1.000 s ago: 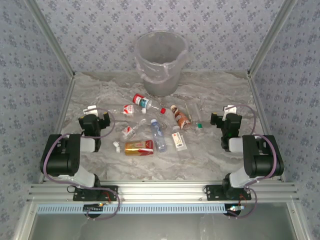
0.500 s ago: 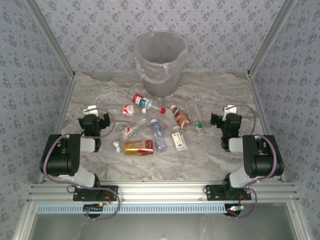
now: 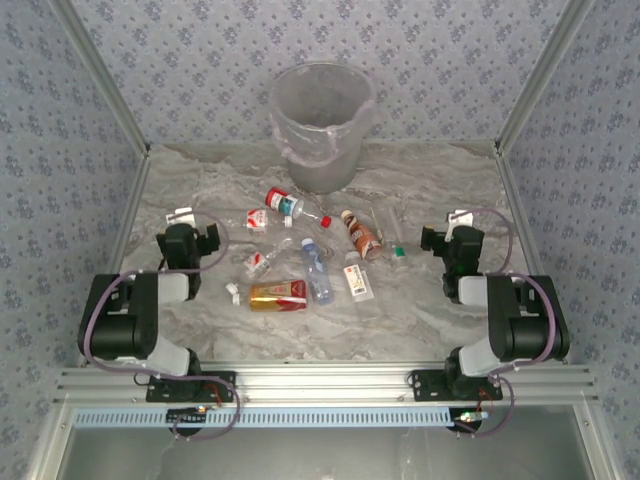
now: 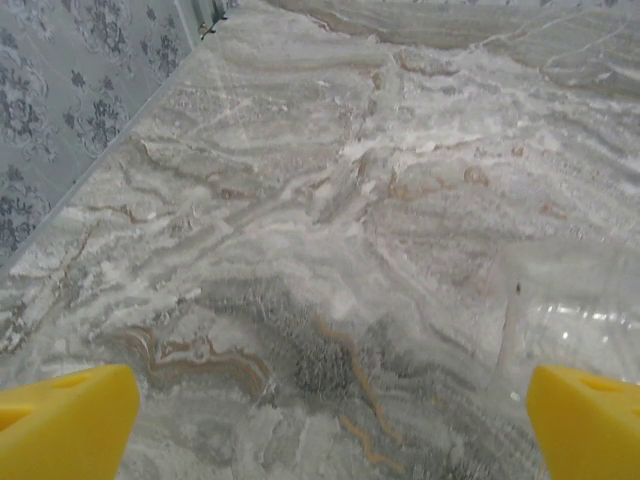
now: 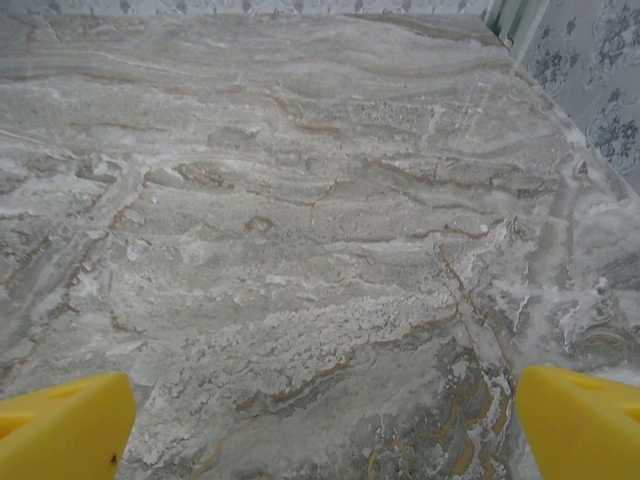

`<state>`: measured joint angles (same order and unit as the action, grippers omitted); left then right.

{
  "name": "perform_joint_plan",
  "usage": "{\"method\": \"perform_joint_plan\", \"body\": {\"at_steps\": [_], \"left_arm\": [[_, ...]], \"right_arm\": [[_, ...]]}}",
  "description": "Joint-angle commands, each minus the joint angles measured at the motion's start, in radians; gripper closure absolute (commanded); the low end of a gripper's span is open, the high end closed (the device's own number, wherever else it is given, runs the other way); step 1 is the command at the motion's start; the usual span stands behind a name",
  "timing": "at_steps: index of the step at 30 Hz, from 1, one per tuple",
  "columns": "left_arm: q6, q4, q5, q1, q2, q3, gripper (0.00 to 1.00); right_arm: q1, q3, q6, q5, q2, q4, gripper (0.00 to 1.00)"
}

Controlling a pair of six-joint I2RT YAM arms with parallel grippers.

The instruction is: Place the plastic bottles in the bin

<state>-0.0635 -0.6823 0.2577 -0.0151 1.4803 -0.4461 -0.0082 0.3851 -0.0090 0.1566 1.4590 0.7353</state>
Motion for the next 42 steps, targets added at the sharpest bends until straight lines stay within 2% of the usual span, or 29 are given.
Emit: {"method": "perform_joint_plan", "body": {"at_steps": [1,5,8,13,19,21,23,24,26,29,34,42], "left_arm": [[0.002,0.103,-0.008,-0.002,-0.067,-0.048,0.01],[-0.013,0.172,0.033,-0.010,-0.154,-0.058,0.01],[-0.076,0.230,0.060,-0.011,-0.234,-0.070,0.00],[-0.360,0.629,0.060,-0.028,-0.369,-0.214,0.00],[-0.494,0.849,-0.036,-0.044,-0.450,-0.263,0.01],[-0.522,0.869,-0.068,-0.044,-0.474,-0.254,0.00],[-0.551,0.867,-0.095,-0.044,-0.499,-0.235,0.01],[-0.562,0.866,-0.105,-0.044,-0.511,-0.225,0.01],[-0.581,0.839,-0.115,-0.044,-0.530,-0.197,0.00],[-0.593,0.791,-0.133,-0.043,-0.552,-0.160,0.00],[-0.585,0.947,-0.142,-0.043,-0.466,-0.265,0.01],[-0.618,0.870,-0.243,-0.042,-0.381,-0.283,0.01]], "right_arm": [[0.005,0.040,-0.009,-0.020,-0.072,-0.086,0.00],[0.009,0.092,0.001,-0.010,-0.149,-0.216,0.00],[0.009,0.141,0.058,-0.038,-0.205,-0.304,0.00],[0.056,0.281,0.151,-0.110,-0.238,-0.562,0.00],[0.157,0.392,0.267,-0.088,-0.204,-0.783,0.00],[0.193,0.393,0.299,-0.058,-0.194,-0.793,0.00],[0.229,0.391,0.395,0.036,-0.183,-0.811,0.00],[0.235,0.398,0.433,0.044,-0.175,-0.830,0.00],[0.240,0.419,0.447,-0.003,-0.149,-0.865,0.00],[0.254,0.448,0.449,-0.007,-0.110,-0.907,0.00],[0.260,0.551,0.404,-0.091,-0.007,-0.968,0.00],[0.318,0.786,0.363,-0.127,0.235,-1.050,0.01]]}}
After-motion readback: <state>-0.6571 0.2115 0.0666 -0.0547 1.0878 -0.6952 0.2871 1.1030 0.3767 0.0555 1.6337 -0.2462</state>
